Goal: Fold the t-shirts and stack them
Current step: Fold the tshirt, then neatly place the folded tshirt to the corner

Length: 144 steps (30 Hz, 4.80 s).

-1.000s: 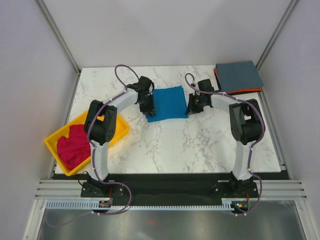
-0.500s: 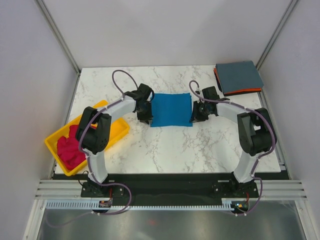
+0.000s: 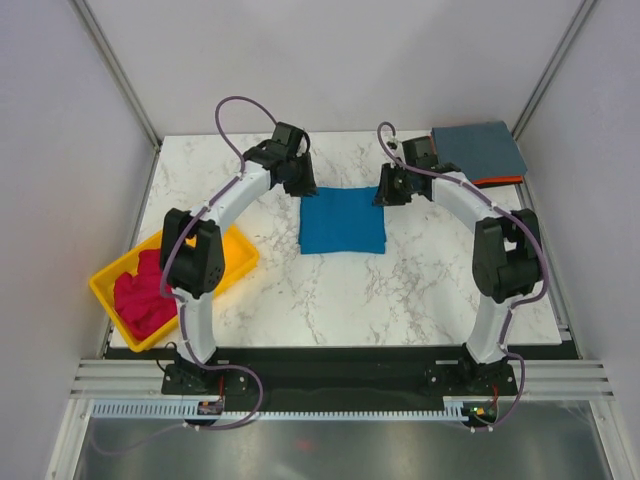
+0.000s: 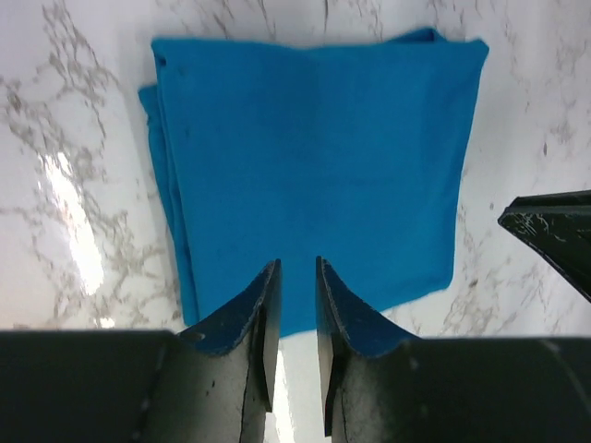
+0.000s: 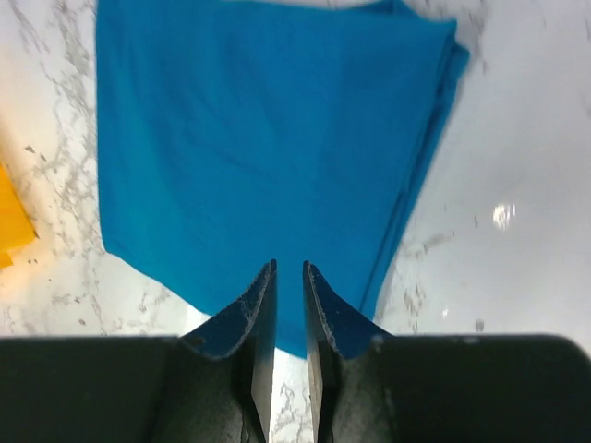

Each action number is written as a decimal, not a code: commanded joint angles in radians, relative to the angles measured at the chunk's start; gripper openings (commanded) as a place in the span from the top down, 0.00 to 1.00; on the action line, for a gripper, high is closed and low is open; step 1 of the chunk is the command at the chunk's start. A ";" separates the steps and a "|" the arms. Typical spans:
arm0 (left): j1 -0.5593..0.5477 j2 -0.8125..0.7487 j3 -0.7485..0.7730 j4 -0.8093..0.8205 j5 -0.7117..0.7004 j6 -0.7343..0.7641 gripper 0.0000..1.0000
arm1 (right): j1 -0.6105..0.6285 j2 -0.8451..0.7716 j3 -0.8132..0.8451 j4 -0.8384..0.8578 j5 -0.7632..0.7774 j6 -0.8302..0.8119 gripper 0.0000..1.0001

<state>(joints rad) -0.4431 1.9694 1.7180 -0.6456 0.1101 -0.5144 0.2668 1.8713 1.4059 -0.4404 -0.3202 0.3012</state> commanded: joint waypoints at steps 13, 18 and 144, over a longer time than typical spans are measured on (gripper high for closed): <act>0.069 0.421 0.367 0.003 0.017 0.083 0.71 | -0.074 0.422 0.380 0.095 -0.089 -0.048 0.73; 0.070 0.375 0.367 -0.003 0.022 0.099 0.71 | -0.084 0.361 0.395 0.100 -0.106 -0.036 0.71; 0.090 -0.471 -0.402 0.001 0.385 0.178 0.72 | -0.195 0.212 0.648 0.055 0.940 -0.999 1.00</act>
<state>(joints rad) -0.3550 1.5414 1.3186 -0.6727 0.4572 -0.3573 0.0998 2.0651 1.9999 -0.4603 0.5762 -0.6437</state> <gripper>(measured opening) 0.281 0.022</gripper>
